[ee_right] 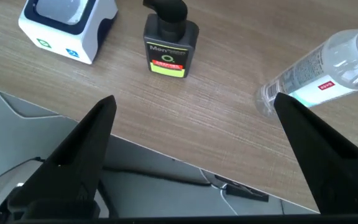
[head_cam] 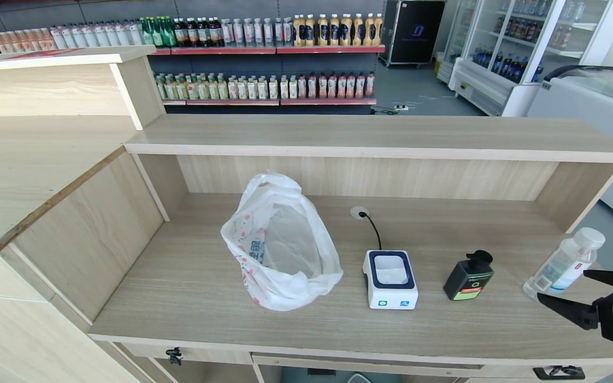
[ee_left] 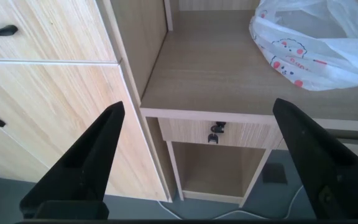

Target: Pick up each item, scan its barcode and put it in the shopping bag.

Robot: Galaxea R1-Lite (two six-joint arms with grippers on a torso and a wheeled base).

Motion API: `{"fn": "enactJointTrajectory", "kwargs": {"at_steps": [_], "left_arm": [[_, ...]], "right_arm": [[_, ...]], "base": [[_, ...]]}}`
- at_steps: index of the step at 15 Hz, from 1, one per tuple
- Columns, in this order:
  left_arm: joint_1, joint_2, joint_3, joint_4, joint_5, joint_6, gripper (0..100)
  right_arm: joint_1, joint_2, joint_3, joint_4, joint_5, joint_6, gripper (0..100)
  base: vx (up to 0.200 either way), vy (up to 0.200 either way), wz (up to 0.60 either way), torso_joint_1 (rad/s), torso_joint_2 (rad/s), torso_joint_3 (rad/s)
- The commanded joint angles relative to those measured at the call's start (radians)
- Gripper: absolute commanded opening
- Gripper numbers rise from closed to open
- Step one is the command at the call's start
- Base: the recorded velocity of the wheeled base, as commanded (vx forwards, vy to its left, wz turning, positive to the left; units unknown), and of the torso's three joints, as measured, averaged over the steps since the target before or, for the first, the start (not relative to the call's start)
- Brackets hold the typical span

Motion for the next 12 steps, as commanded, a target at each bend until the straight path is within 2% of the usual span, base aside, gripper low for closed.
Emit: {"fn": "enactJointTrajectory", "kwargs": {"at_steps": [1,4,9,12], "left_arm": [[0.000,0.000,0.000,0.000,0.000,0.000,100],[0.000,0.000,0.000,0.000,0.000,0.000,100],[0.000,0.000,0.000,0.000,0.000,0.000,100],[0.000,0.000,0.000,0.000,0.000,0.000,100]], "right_arm": [[-0.087,0.084,0.047,-0.056,0.063,-0.037,100],[-0.102,0.247,-0.031,-0.145,0.162,-0.040,100],[-0.073,0.411,-0.172,-0.142,0.219,-0.083,100],[-0.016,0.512,-0.253,-0.140,0.259,-0.140,100]], "base": [[0.000,0.000,0.00,0.000,0.00,0.000],[0.000,0.000,0.00,0.000,0.00,0.000],[0.000,0.000,0.00,0.000,0.00,0.000],[0.000,0.000,0.00,0.000,0.00,0.000]]}}
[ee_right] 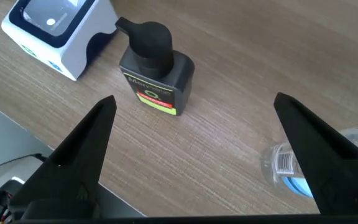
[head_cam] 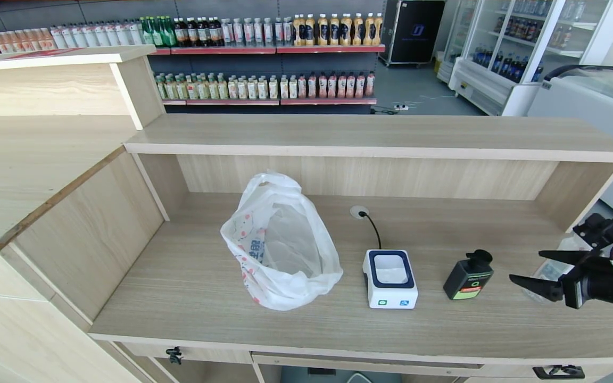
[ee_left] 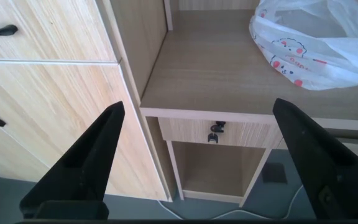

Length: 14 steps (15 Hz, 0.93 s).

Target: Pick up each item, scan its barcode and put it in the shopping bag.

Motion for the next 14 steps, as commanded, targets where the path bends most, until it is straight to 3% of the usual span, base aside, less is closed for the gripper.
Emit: {"fn": "enactJointTrajectory", "kwargs": {"at_steps": [1,14], "left_arm": [[0.000,0.000,0.000,0.000,0.000,0.000,100],[0.000,0.000,0.000,0.000,0.000,0.000,100]], "right_arm": [[0.044,0.096,-0.053,0.001,0.012,-0.016,100],[0.139,0.277,-0.140,-0.006,0.058,-0.113,100]], "base": [[0.000,0.000,0.00,0.000,0.00,0.000],[0.000,0.000,0.00,0.000,0.00,0.000]]}}
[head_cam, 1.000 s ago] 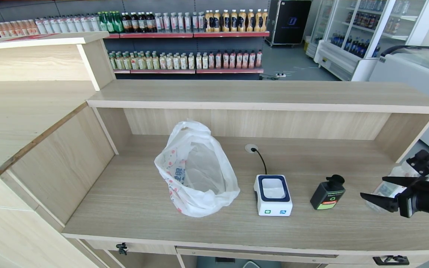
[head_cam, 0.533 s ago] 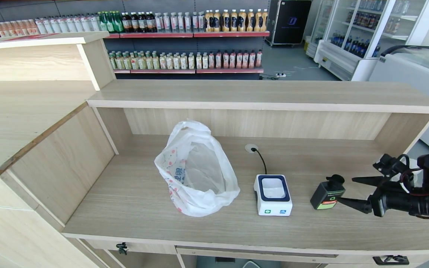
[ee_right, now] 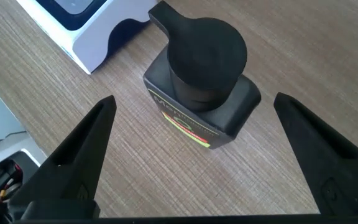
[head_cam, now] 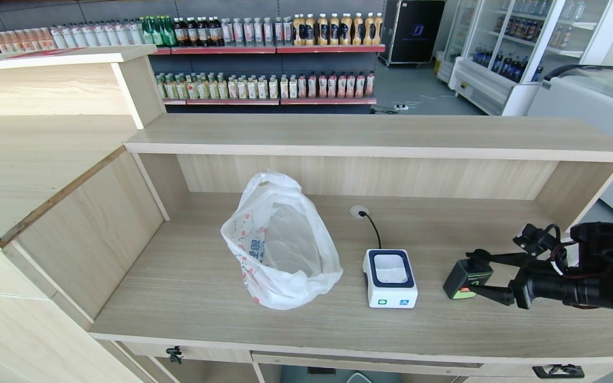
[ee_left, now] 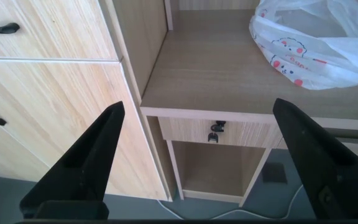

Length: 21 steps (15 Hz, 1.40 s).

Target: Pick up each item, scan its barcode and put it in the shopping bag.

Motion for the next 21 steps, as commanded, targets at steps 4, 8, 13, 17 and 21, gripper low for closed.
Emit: {"fn": "enactJointTrajectory", "kwargs": {"at_steps": [4,8,13,17,21], "left_arm": [[0.000,0.000,0.000,0.000,0.000,0.000,100],[0.000,0.000,0.000,0.000,0.000,0.000,100],[0.000,0.000,0.000,0.000,0.000,0.000,100],[0.000,0.000,0.000,0.000,0.000,0.000,100],[0.000,0.000,0.000,0.000,0.000,0.000,100]], "right_arm": [[0.026,0.074,-0.030,-0.006,0.003,-0.003,100],[0.056,0.102,-0.045,-0.005,0.026,-0.002,100],[0.099,0.140,-0.073,-0.008,0.024,0.003,100],[0.104,0.154,-0.067,-0.006,0.023,0.003,100],[0.104,0.174,-0.073,-0.006,0.023,0.005,100]], "base": [[0.000,0.000,0.00,0.000,0.00,0.000],[0.000,0.000,0.00,0.000,0.00,0.000],[0.000,0.000,0.00,0.000,0.00,0.000],[0.000,0.000,0.00,0.000,0.00,0.000],[0.000,0.000,0.00,0.000,0.00,0.000]]}}
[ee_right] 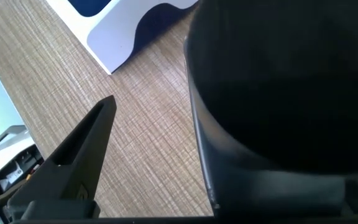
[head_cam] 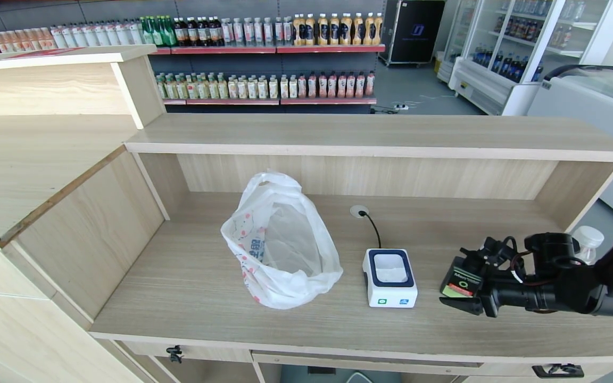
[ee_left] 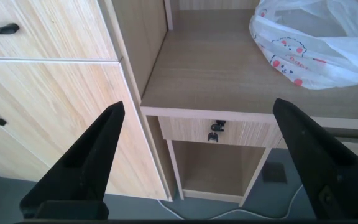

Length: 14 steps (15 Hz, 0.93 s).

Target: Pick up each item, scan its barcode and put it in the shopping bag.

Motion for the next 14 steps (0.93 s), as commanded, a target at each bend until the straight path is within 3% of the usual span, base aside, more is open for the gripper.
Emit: {"fn": "enactJointTrajectory", "kwargs": {"at_steps": [1,4,5,11,14], "left_arm": [[0.000,0.001,0.000,0.000,0.000,0.000,100],[0.000,0.000,0.000,0.000,0.000,0.000,100],[0.000,0.000,0.000,0.000,0.000,0.000,100],[0.000,0.000,0.000,0.000,0.000,0.000,100],[0.000,0.000,0.000,0.000,0.000,0.000,100]], "right_arm": [[0.001,0.007,-0.001,0.000,0.000,-0.001,100],[0.001,0.015,-0.003,-0.002,0.001,0.003,100],[0.001,0.018,-0.007,-0.002,0.001,0.003,0],[-0.003,-0.026,-0.026,-0.060,-0.005,-0.008,0],[-0.005,-0.204,-0.018,-0.066,-0.025,-0.005,0]], "base": [[0.000,0.000,0.00,0.000,0.00,0.000],[0.000,0.000,0.00,0.000,0.00,0.000],[0.000,0.000,0.00,0.000,0.00,0.000],[0.000,0.000,0.00,0.000,0.00,0.000],[0.000,0.000,0.00,0.000,0.00,0.000]]}}
